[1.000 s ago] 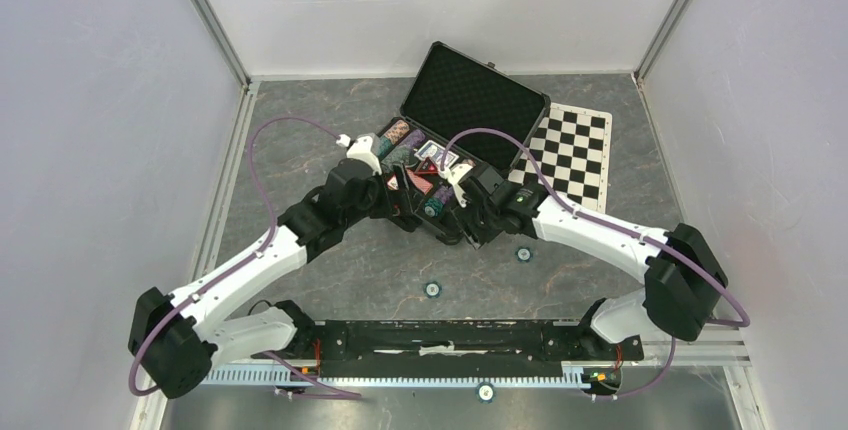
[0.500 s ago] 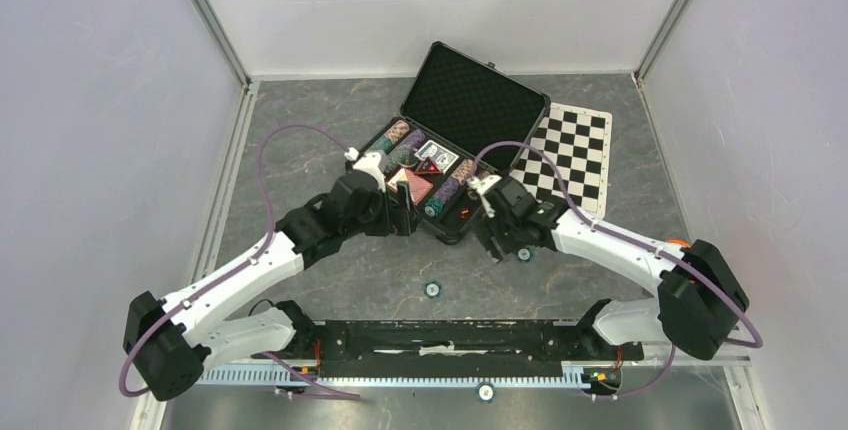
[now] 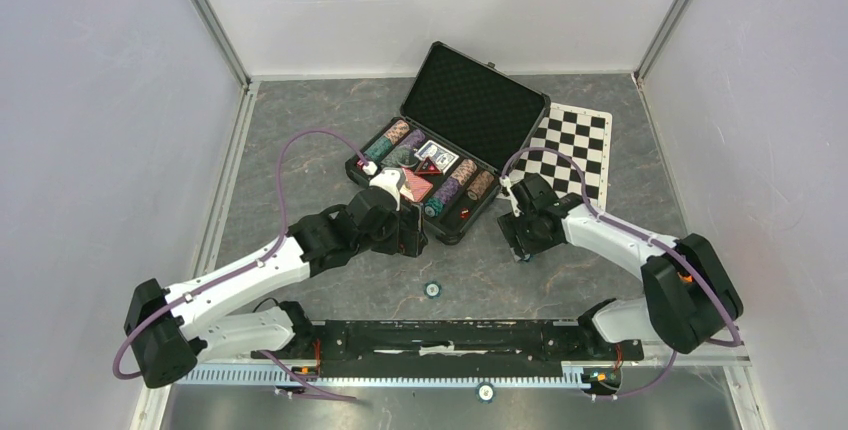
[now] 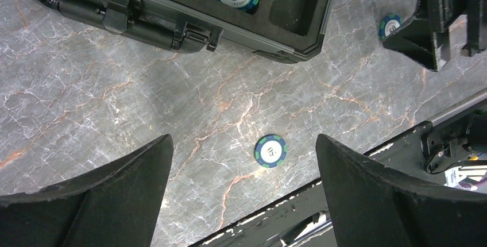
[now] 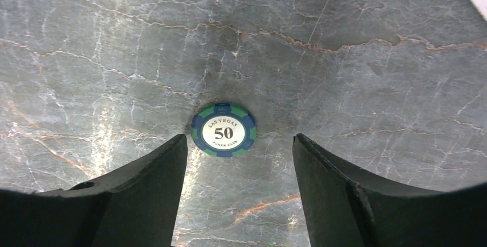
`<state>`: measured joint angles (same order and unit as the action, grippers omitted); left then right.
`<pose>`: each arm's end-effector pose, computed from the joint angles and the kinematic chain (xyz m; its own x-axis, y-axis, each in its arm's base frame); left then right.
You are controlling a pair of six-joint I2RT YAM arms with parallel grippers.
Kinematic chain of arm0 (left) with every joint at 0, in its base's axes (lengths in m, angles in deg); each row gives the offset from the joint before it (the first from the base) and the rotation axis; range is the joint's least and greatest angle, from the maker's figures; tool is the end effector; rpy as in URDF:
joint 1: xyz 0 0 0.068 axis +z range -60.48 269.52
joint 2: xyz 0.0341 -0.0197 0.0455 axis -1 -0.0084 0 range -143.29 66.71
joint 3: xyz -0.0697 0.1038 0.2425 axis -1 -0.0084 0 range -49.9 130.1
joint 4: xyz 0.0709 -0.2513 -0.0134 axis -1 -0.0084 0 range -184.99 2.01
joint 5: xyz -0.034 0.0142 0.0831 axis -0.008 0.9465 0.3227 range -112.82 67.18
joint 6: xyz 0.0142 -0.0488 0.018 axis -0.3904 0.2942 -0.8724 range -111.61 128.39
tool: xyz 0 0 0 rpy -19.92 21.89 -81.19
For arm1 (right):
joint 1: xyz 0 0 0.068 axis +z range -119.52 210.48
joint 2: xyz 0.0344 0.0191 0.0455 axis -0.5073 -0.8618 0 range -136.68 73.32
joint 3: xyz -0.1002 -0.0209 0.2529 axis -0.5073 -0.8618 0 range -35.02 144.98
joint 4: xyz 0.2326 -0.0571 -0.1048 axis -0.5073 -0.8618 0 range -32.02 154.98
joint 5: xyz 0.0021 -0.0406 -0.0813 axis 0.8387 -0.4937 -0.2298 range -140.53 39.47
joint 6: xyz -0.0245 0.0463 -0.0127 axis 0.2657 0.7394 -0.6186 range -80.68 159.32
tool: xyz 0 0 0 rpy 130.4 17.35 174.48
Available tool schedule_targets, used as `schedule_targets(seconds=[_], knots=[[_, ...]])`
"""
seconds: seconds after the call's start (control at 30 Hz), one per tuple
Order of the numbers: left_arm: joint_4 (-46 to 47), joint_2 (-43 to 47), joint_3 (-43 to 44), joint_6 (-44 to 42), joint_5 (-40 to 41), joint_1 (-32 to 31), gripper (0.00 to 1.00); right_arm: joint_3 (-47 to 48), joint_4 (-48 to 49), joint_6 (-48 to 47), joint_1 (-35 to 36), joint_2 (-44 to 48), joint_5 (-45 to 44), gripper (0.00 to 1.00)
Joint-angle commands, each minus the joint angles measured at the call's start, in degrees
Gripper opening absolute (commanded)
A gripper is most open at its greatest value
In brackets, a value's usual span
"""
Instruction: Pack up texas hold em set
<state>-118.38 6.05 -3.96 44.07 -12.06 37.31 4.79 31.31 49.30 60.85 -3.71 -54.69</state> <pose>0.1399 -0.1696 0.2623 -0.7584 0.0429 -0.6503 0.3117 0.9002 -0.3041 0.1980 0.1129 0.1669 -0.8868 -0.3192 -0.3341 -0.3351 0.9421 -0.0107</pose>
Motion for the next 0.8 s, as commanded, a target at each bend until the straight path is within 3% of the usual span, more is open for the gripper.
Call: schedule_targets(seconds=[0.0, 0.47, 0.57, 0.7, 0.77], knots=[[2.37, 1.44, 0.75, -2.79, 1.41, -0.27, 1.0, -0.26, 1.59, -0.63, -0.71, -2.29, 3.16, 0.72], [2.97, 1.36, 0.39, -4.31, 2.42, -0.27, 1.0, -0.89, 1.6, 0.6, -0.45, -5.44, 2.64, 0.63], [3.06, 1.22, 0.52, -4.43, 2.45, -0.27, 1.0, -0.8, 1.42, 0.49, 0.07, -6.42, 3.18, 0.55], [3.05, 1.18, 0.7, -4.48, 2.48, -0.27, 1.0, -0.38, 1.58, 0.61, 0.31, -5.54, 4.01, 0.34], [3.06, 1.19, 0.74, -4.5, 2.61, -0.22, 1.0, 0.53, 1.11, 0.63, 0.3, -4.01, 3.99, 0.34]])
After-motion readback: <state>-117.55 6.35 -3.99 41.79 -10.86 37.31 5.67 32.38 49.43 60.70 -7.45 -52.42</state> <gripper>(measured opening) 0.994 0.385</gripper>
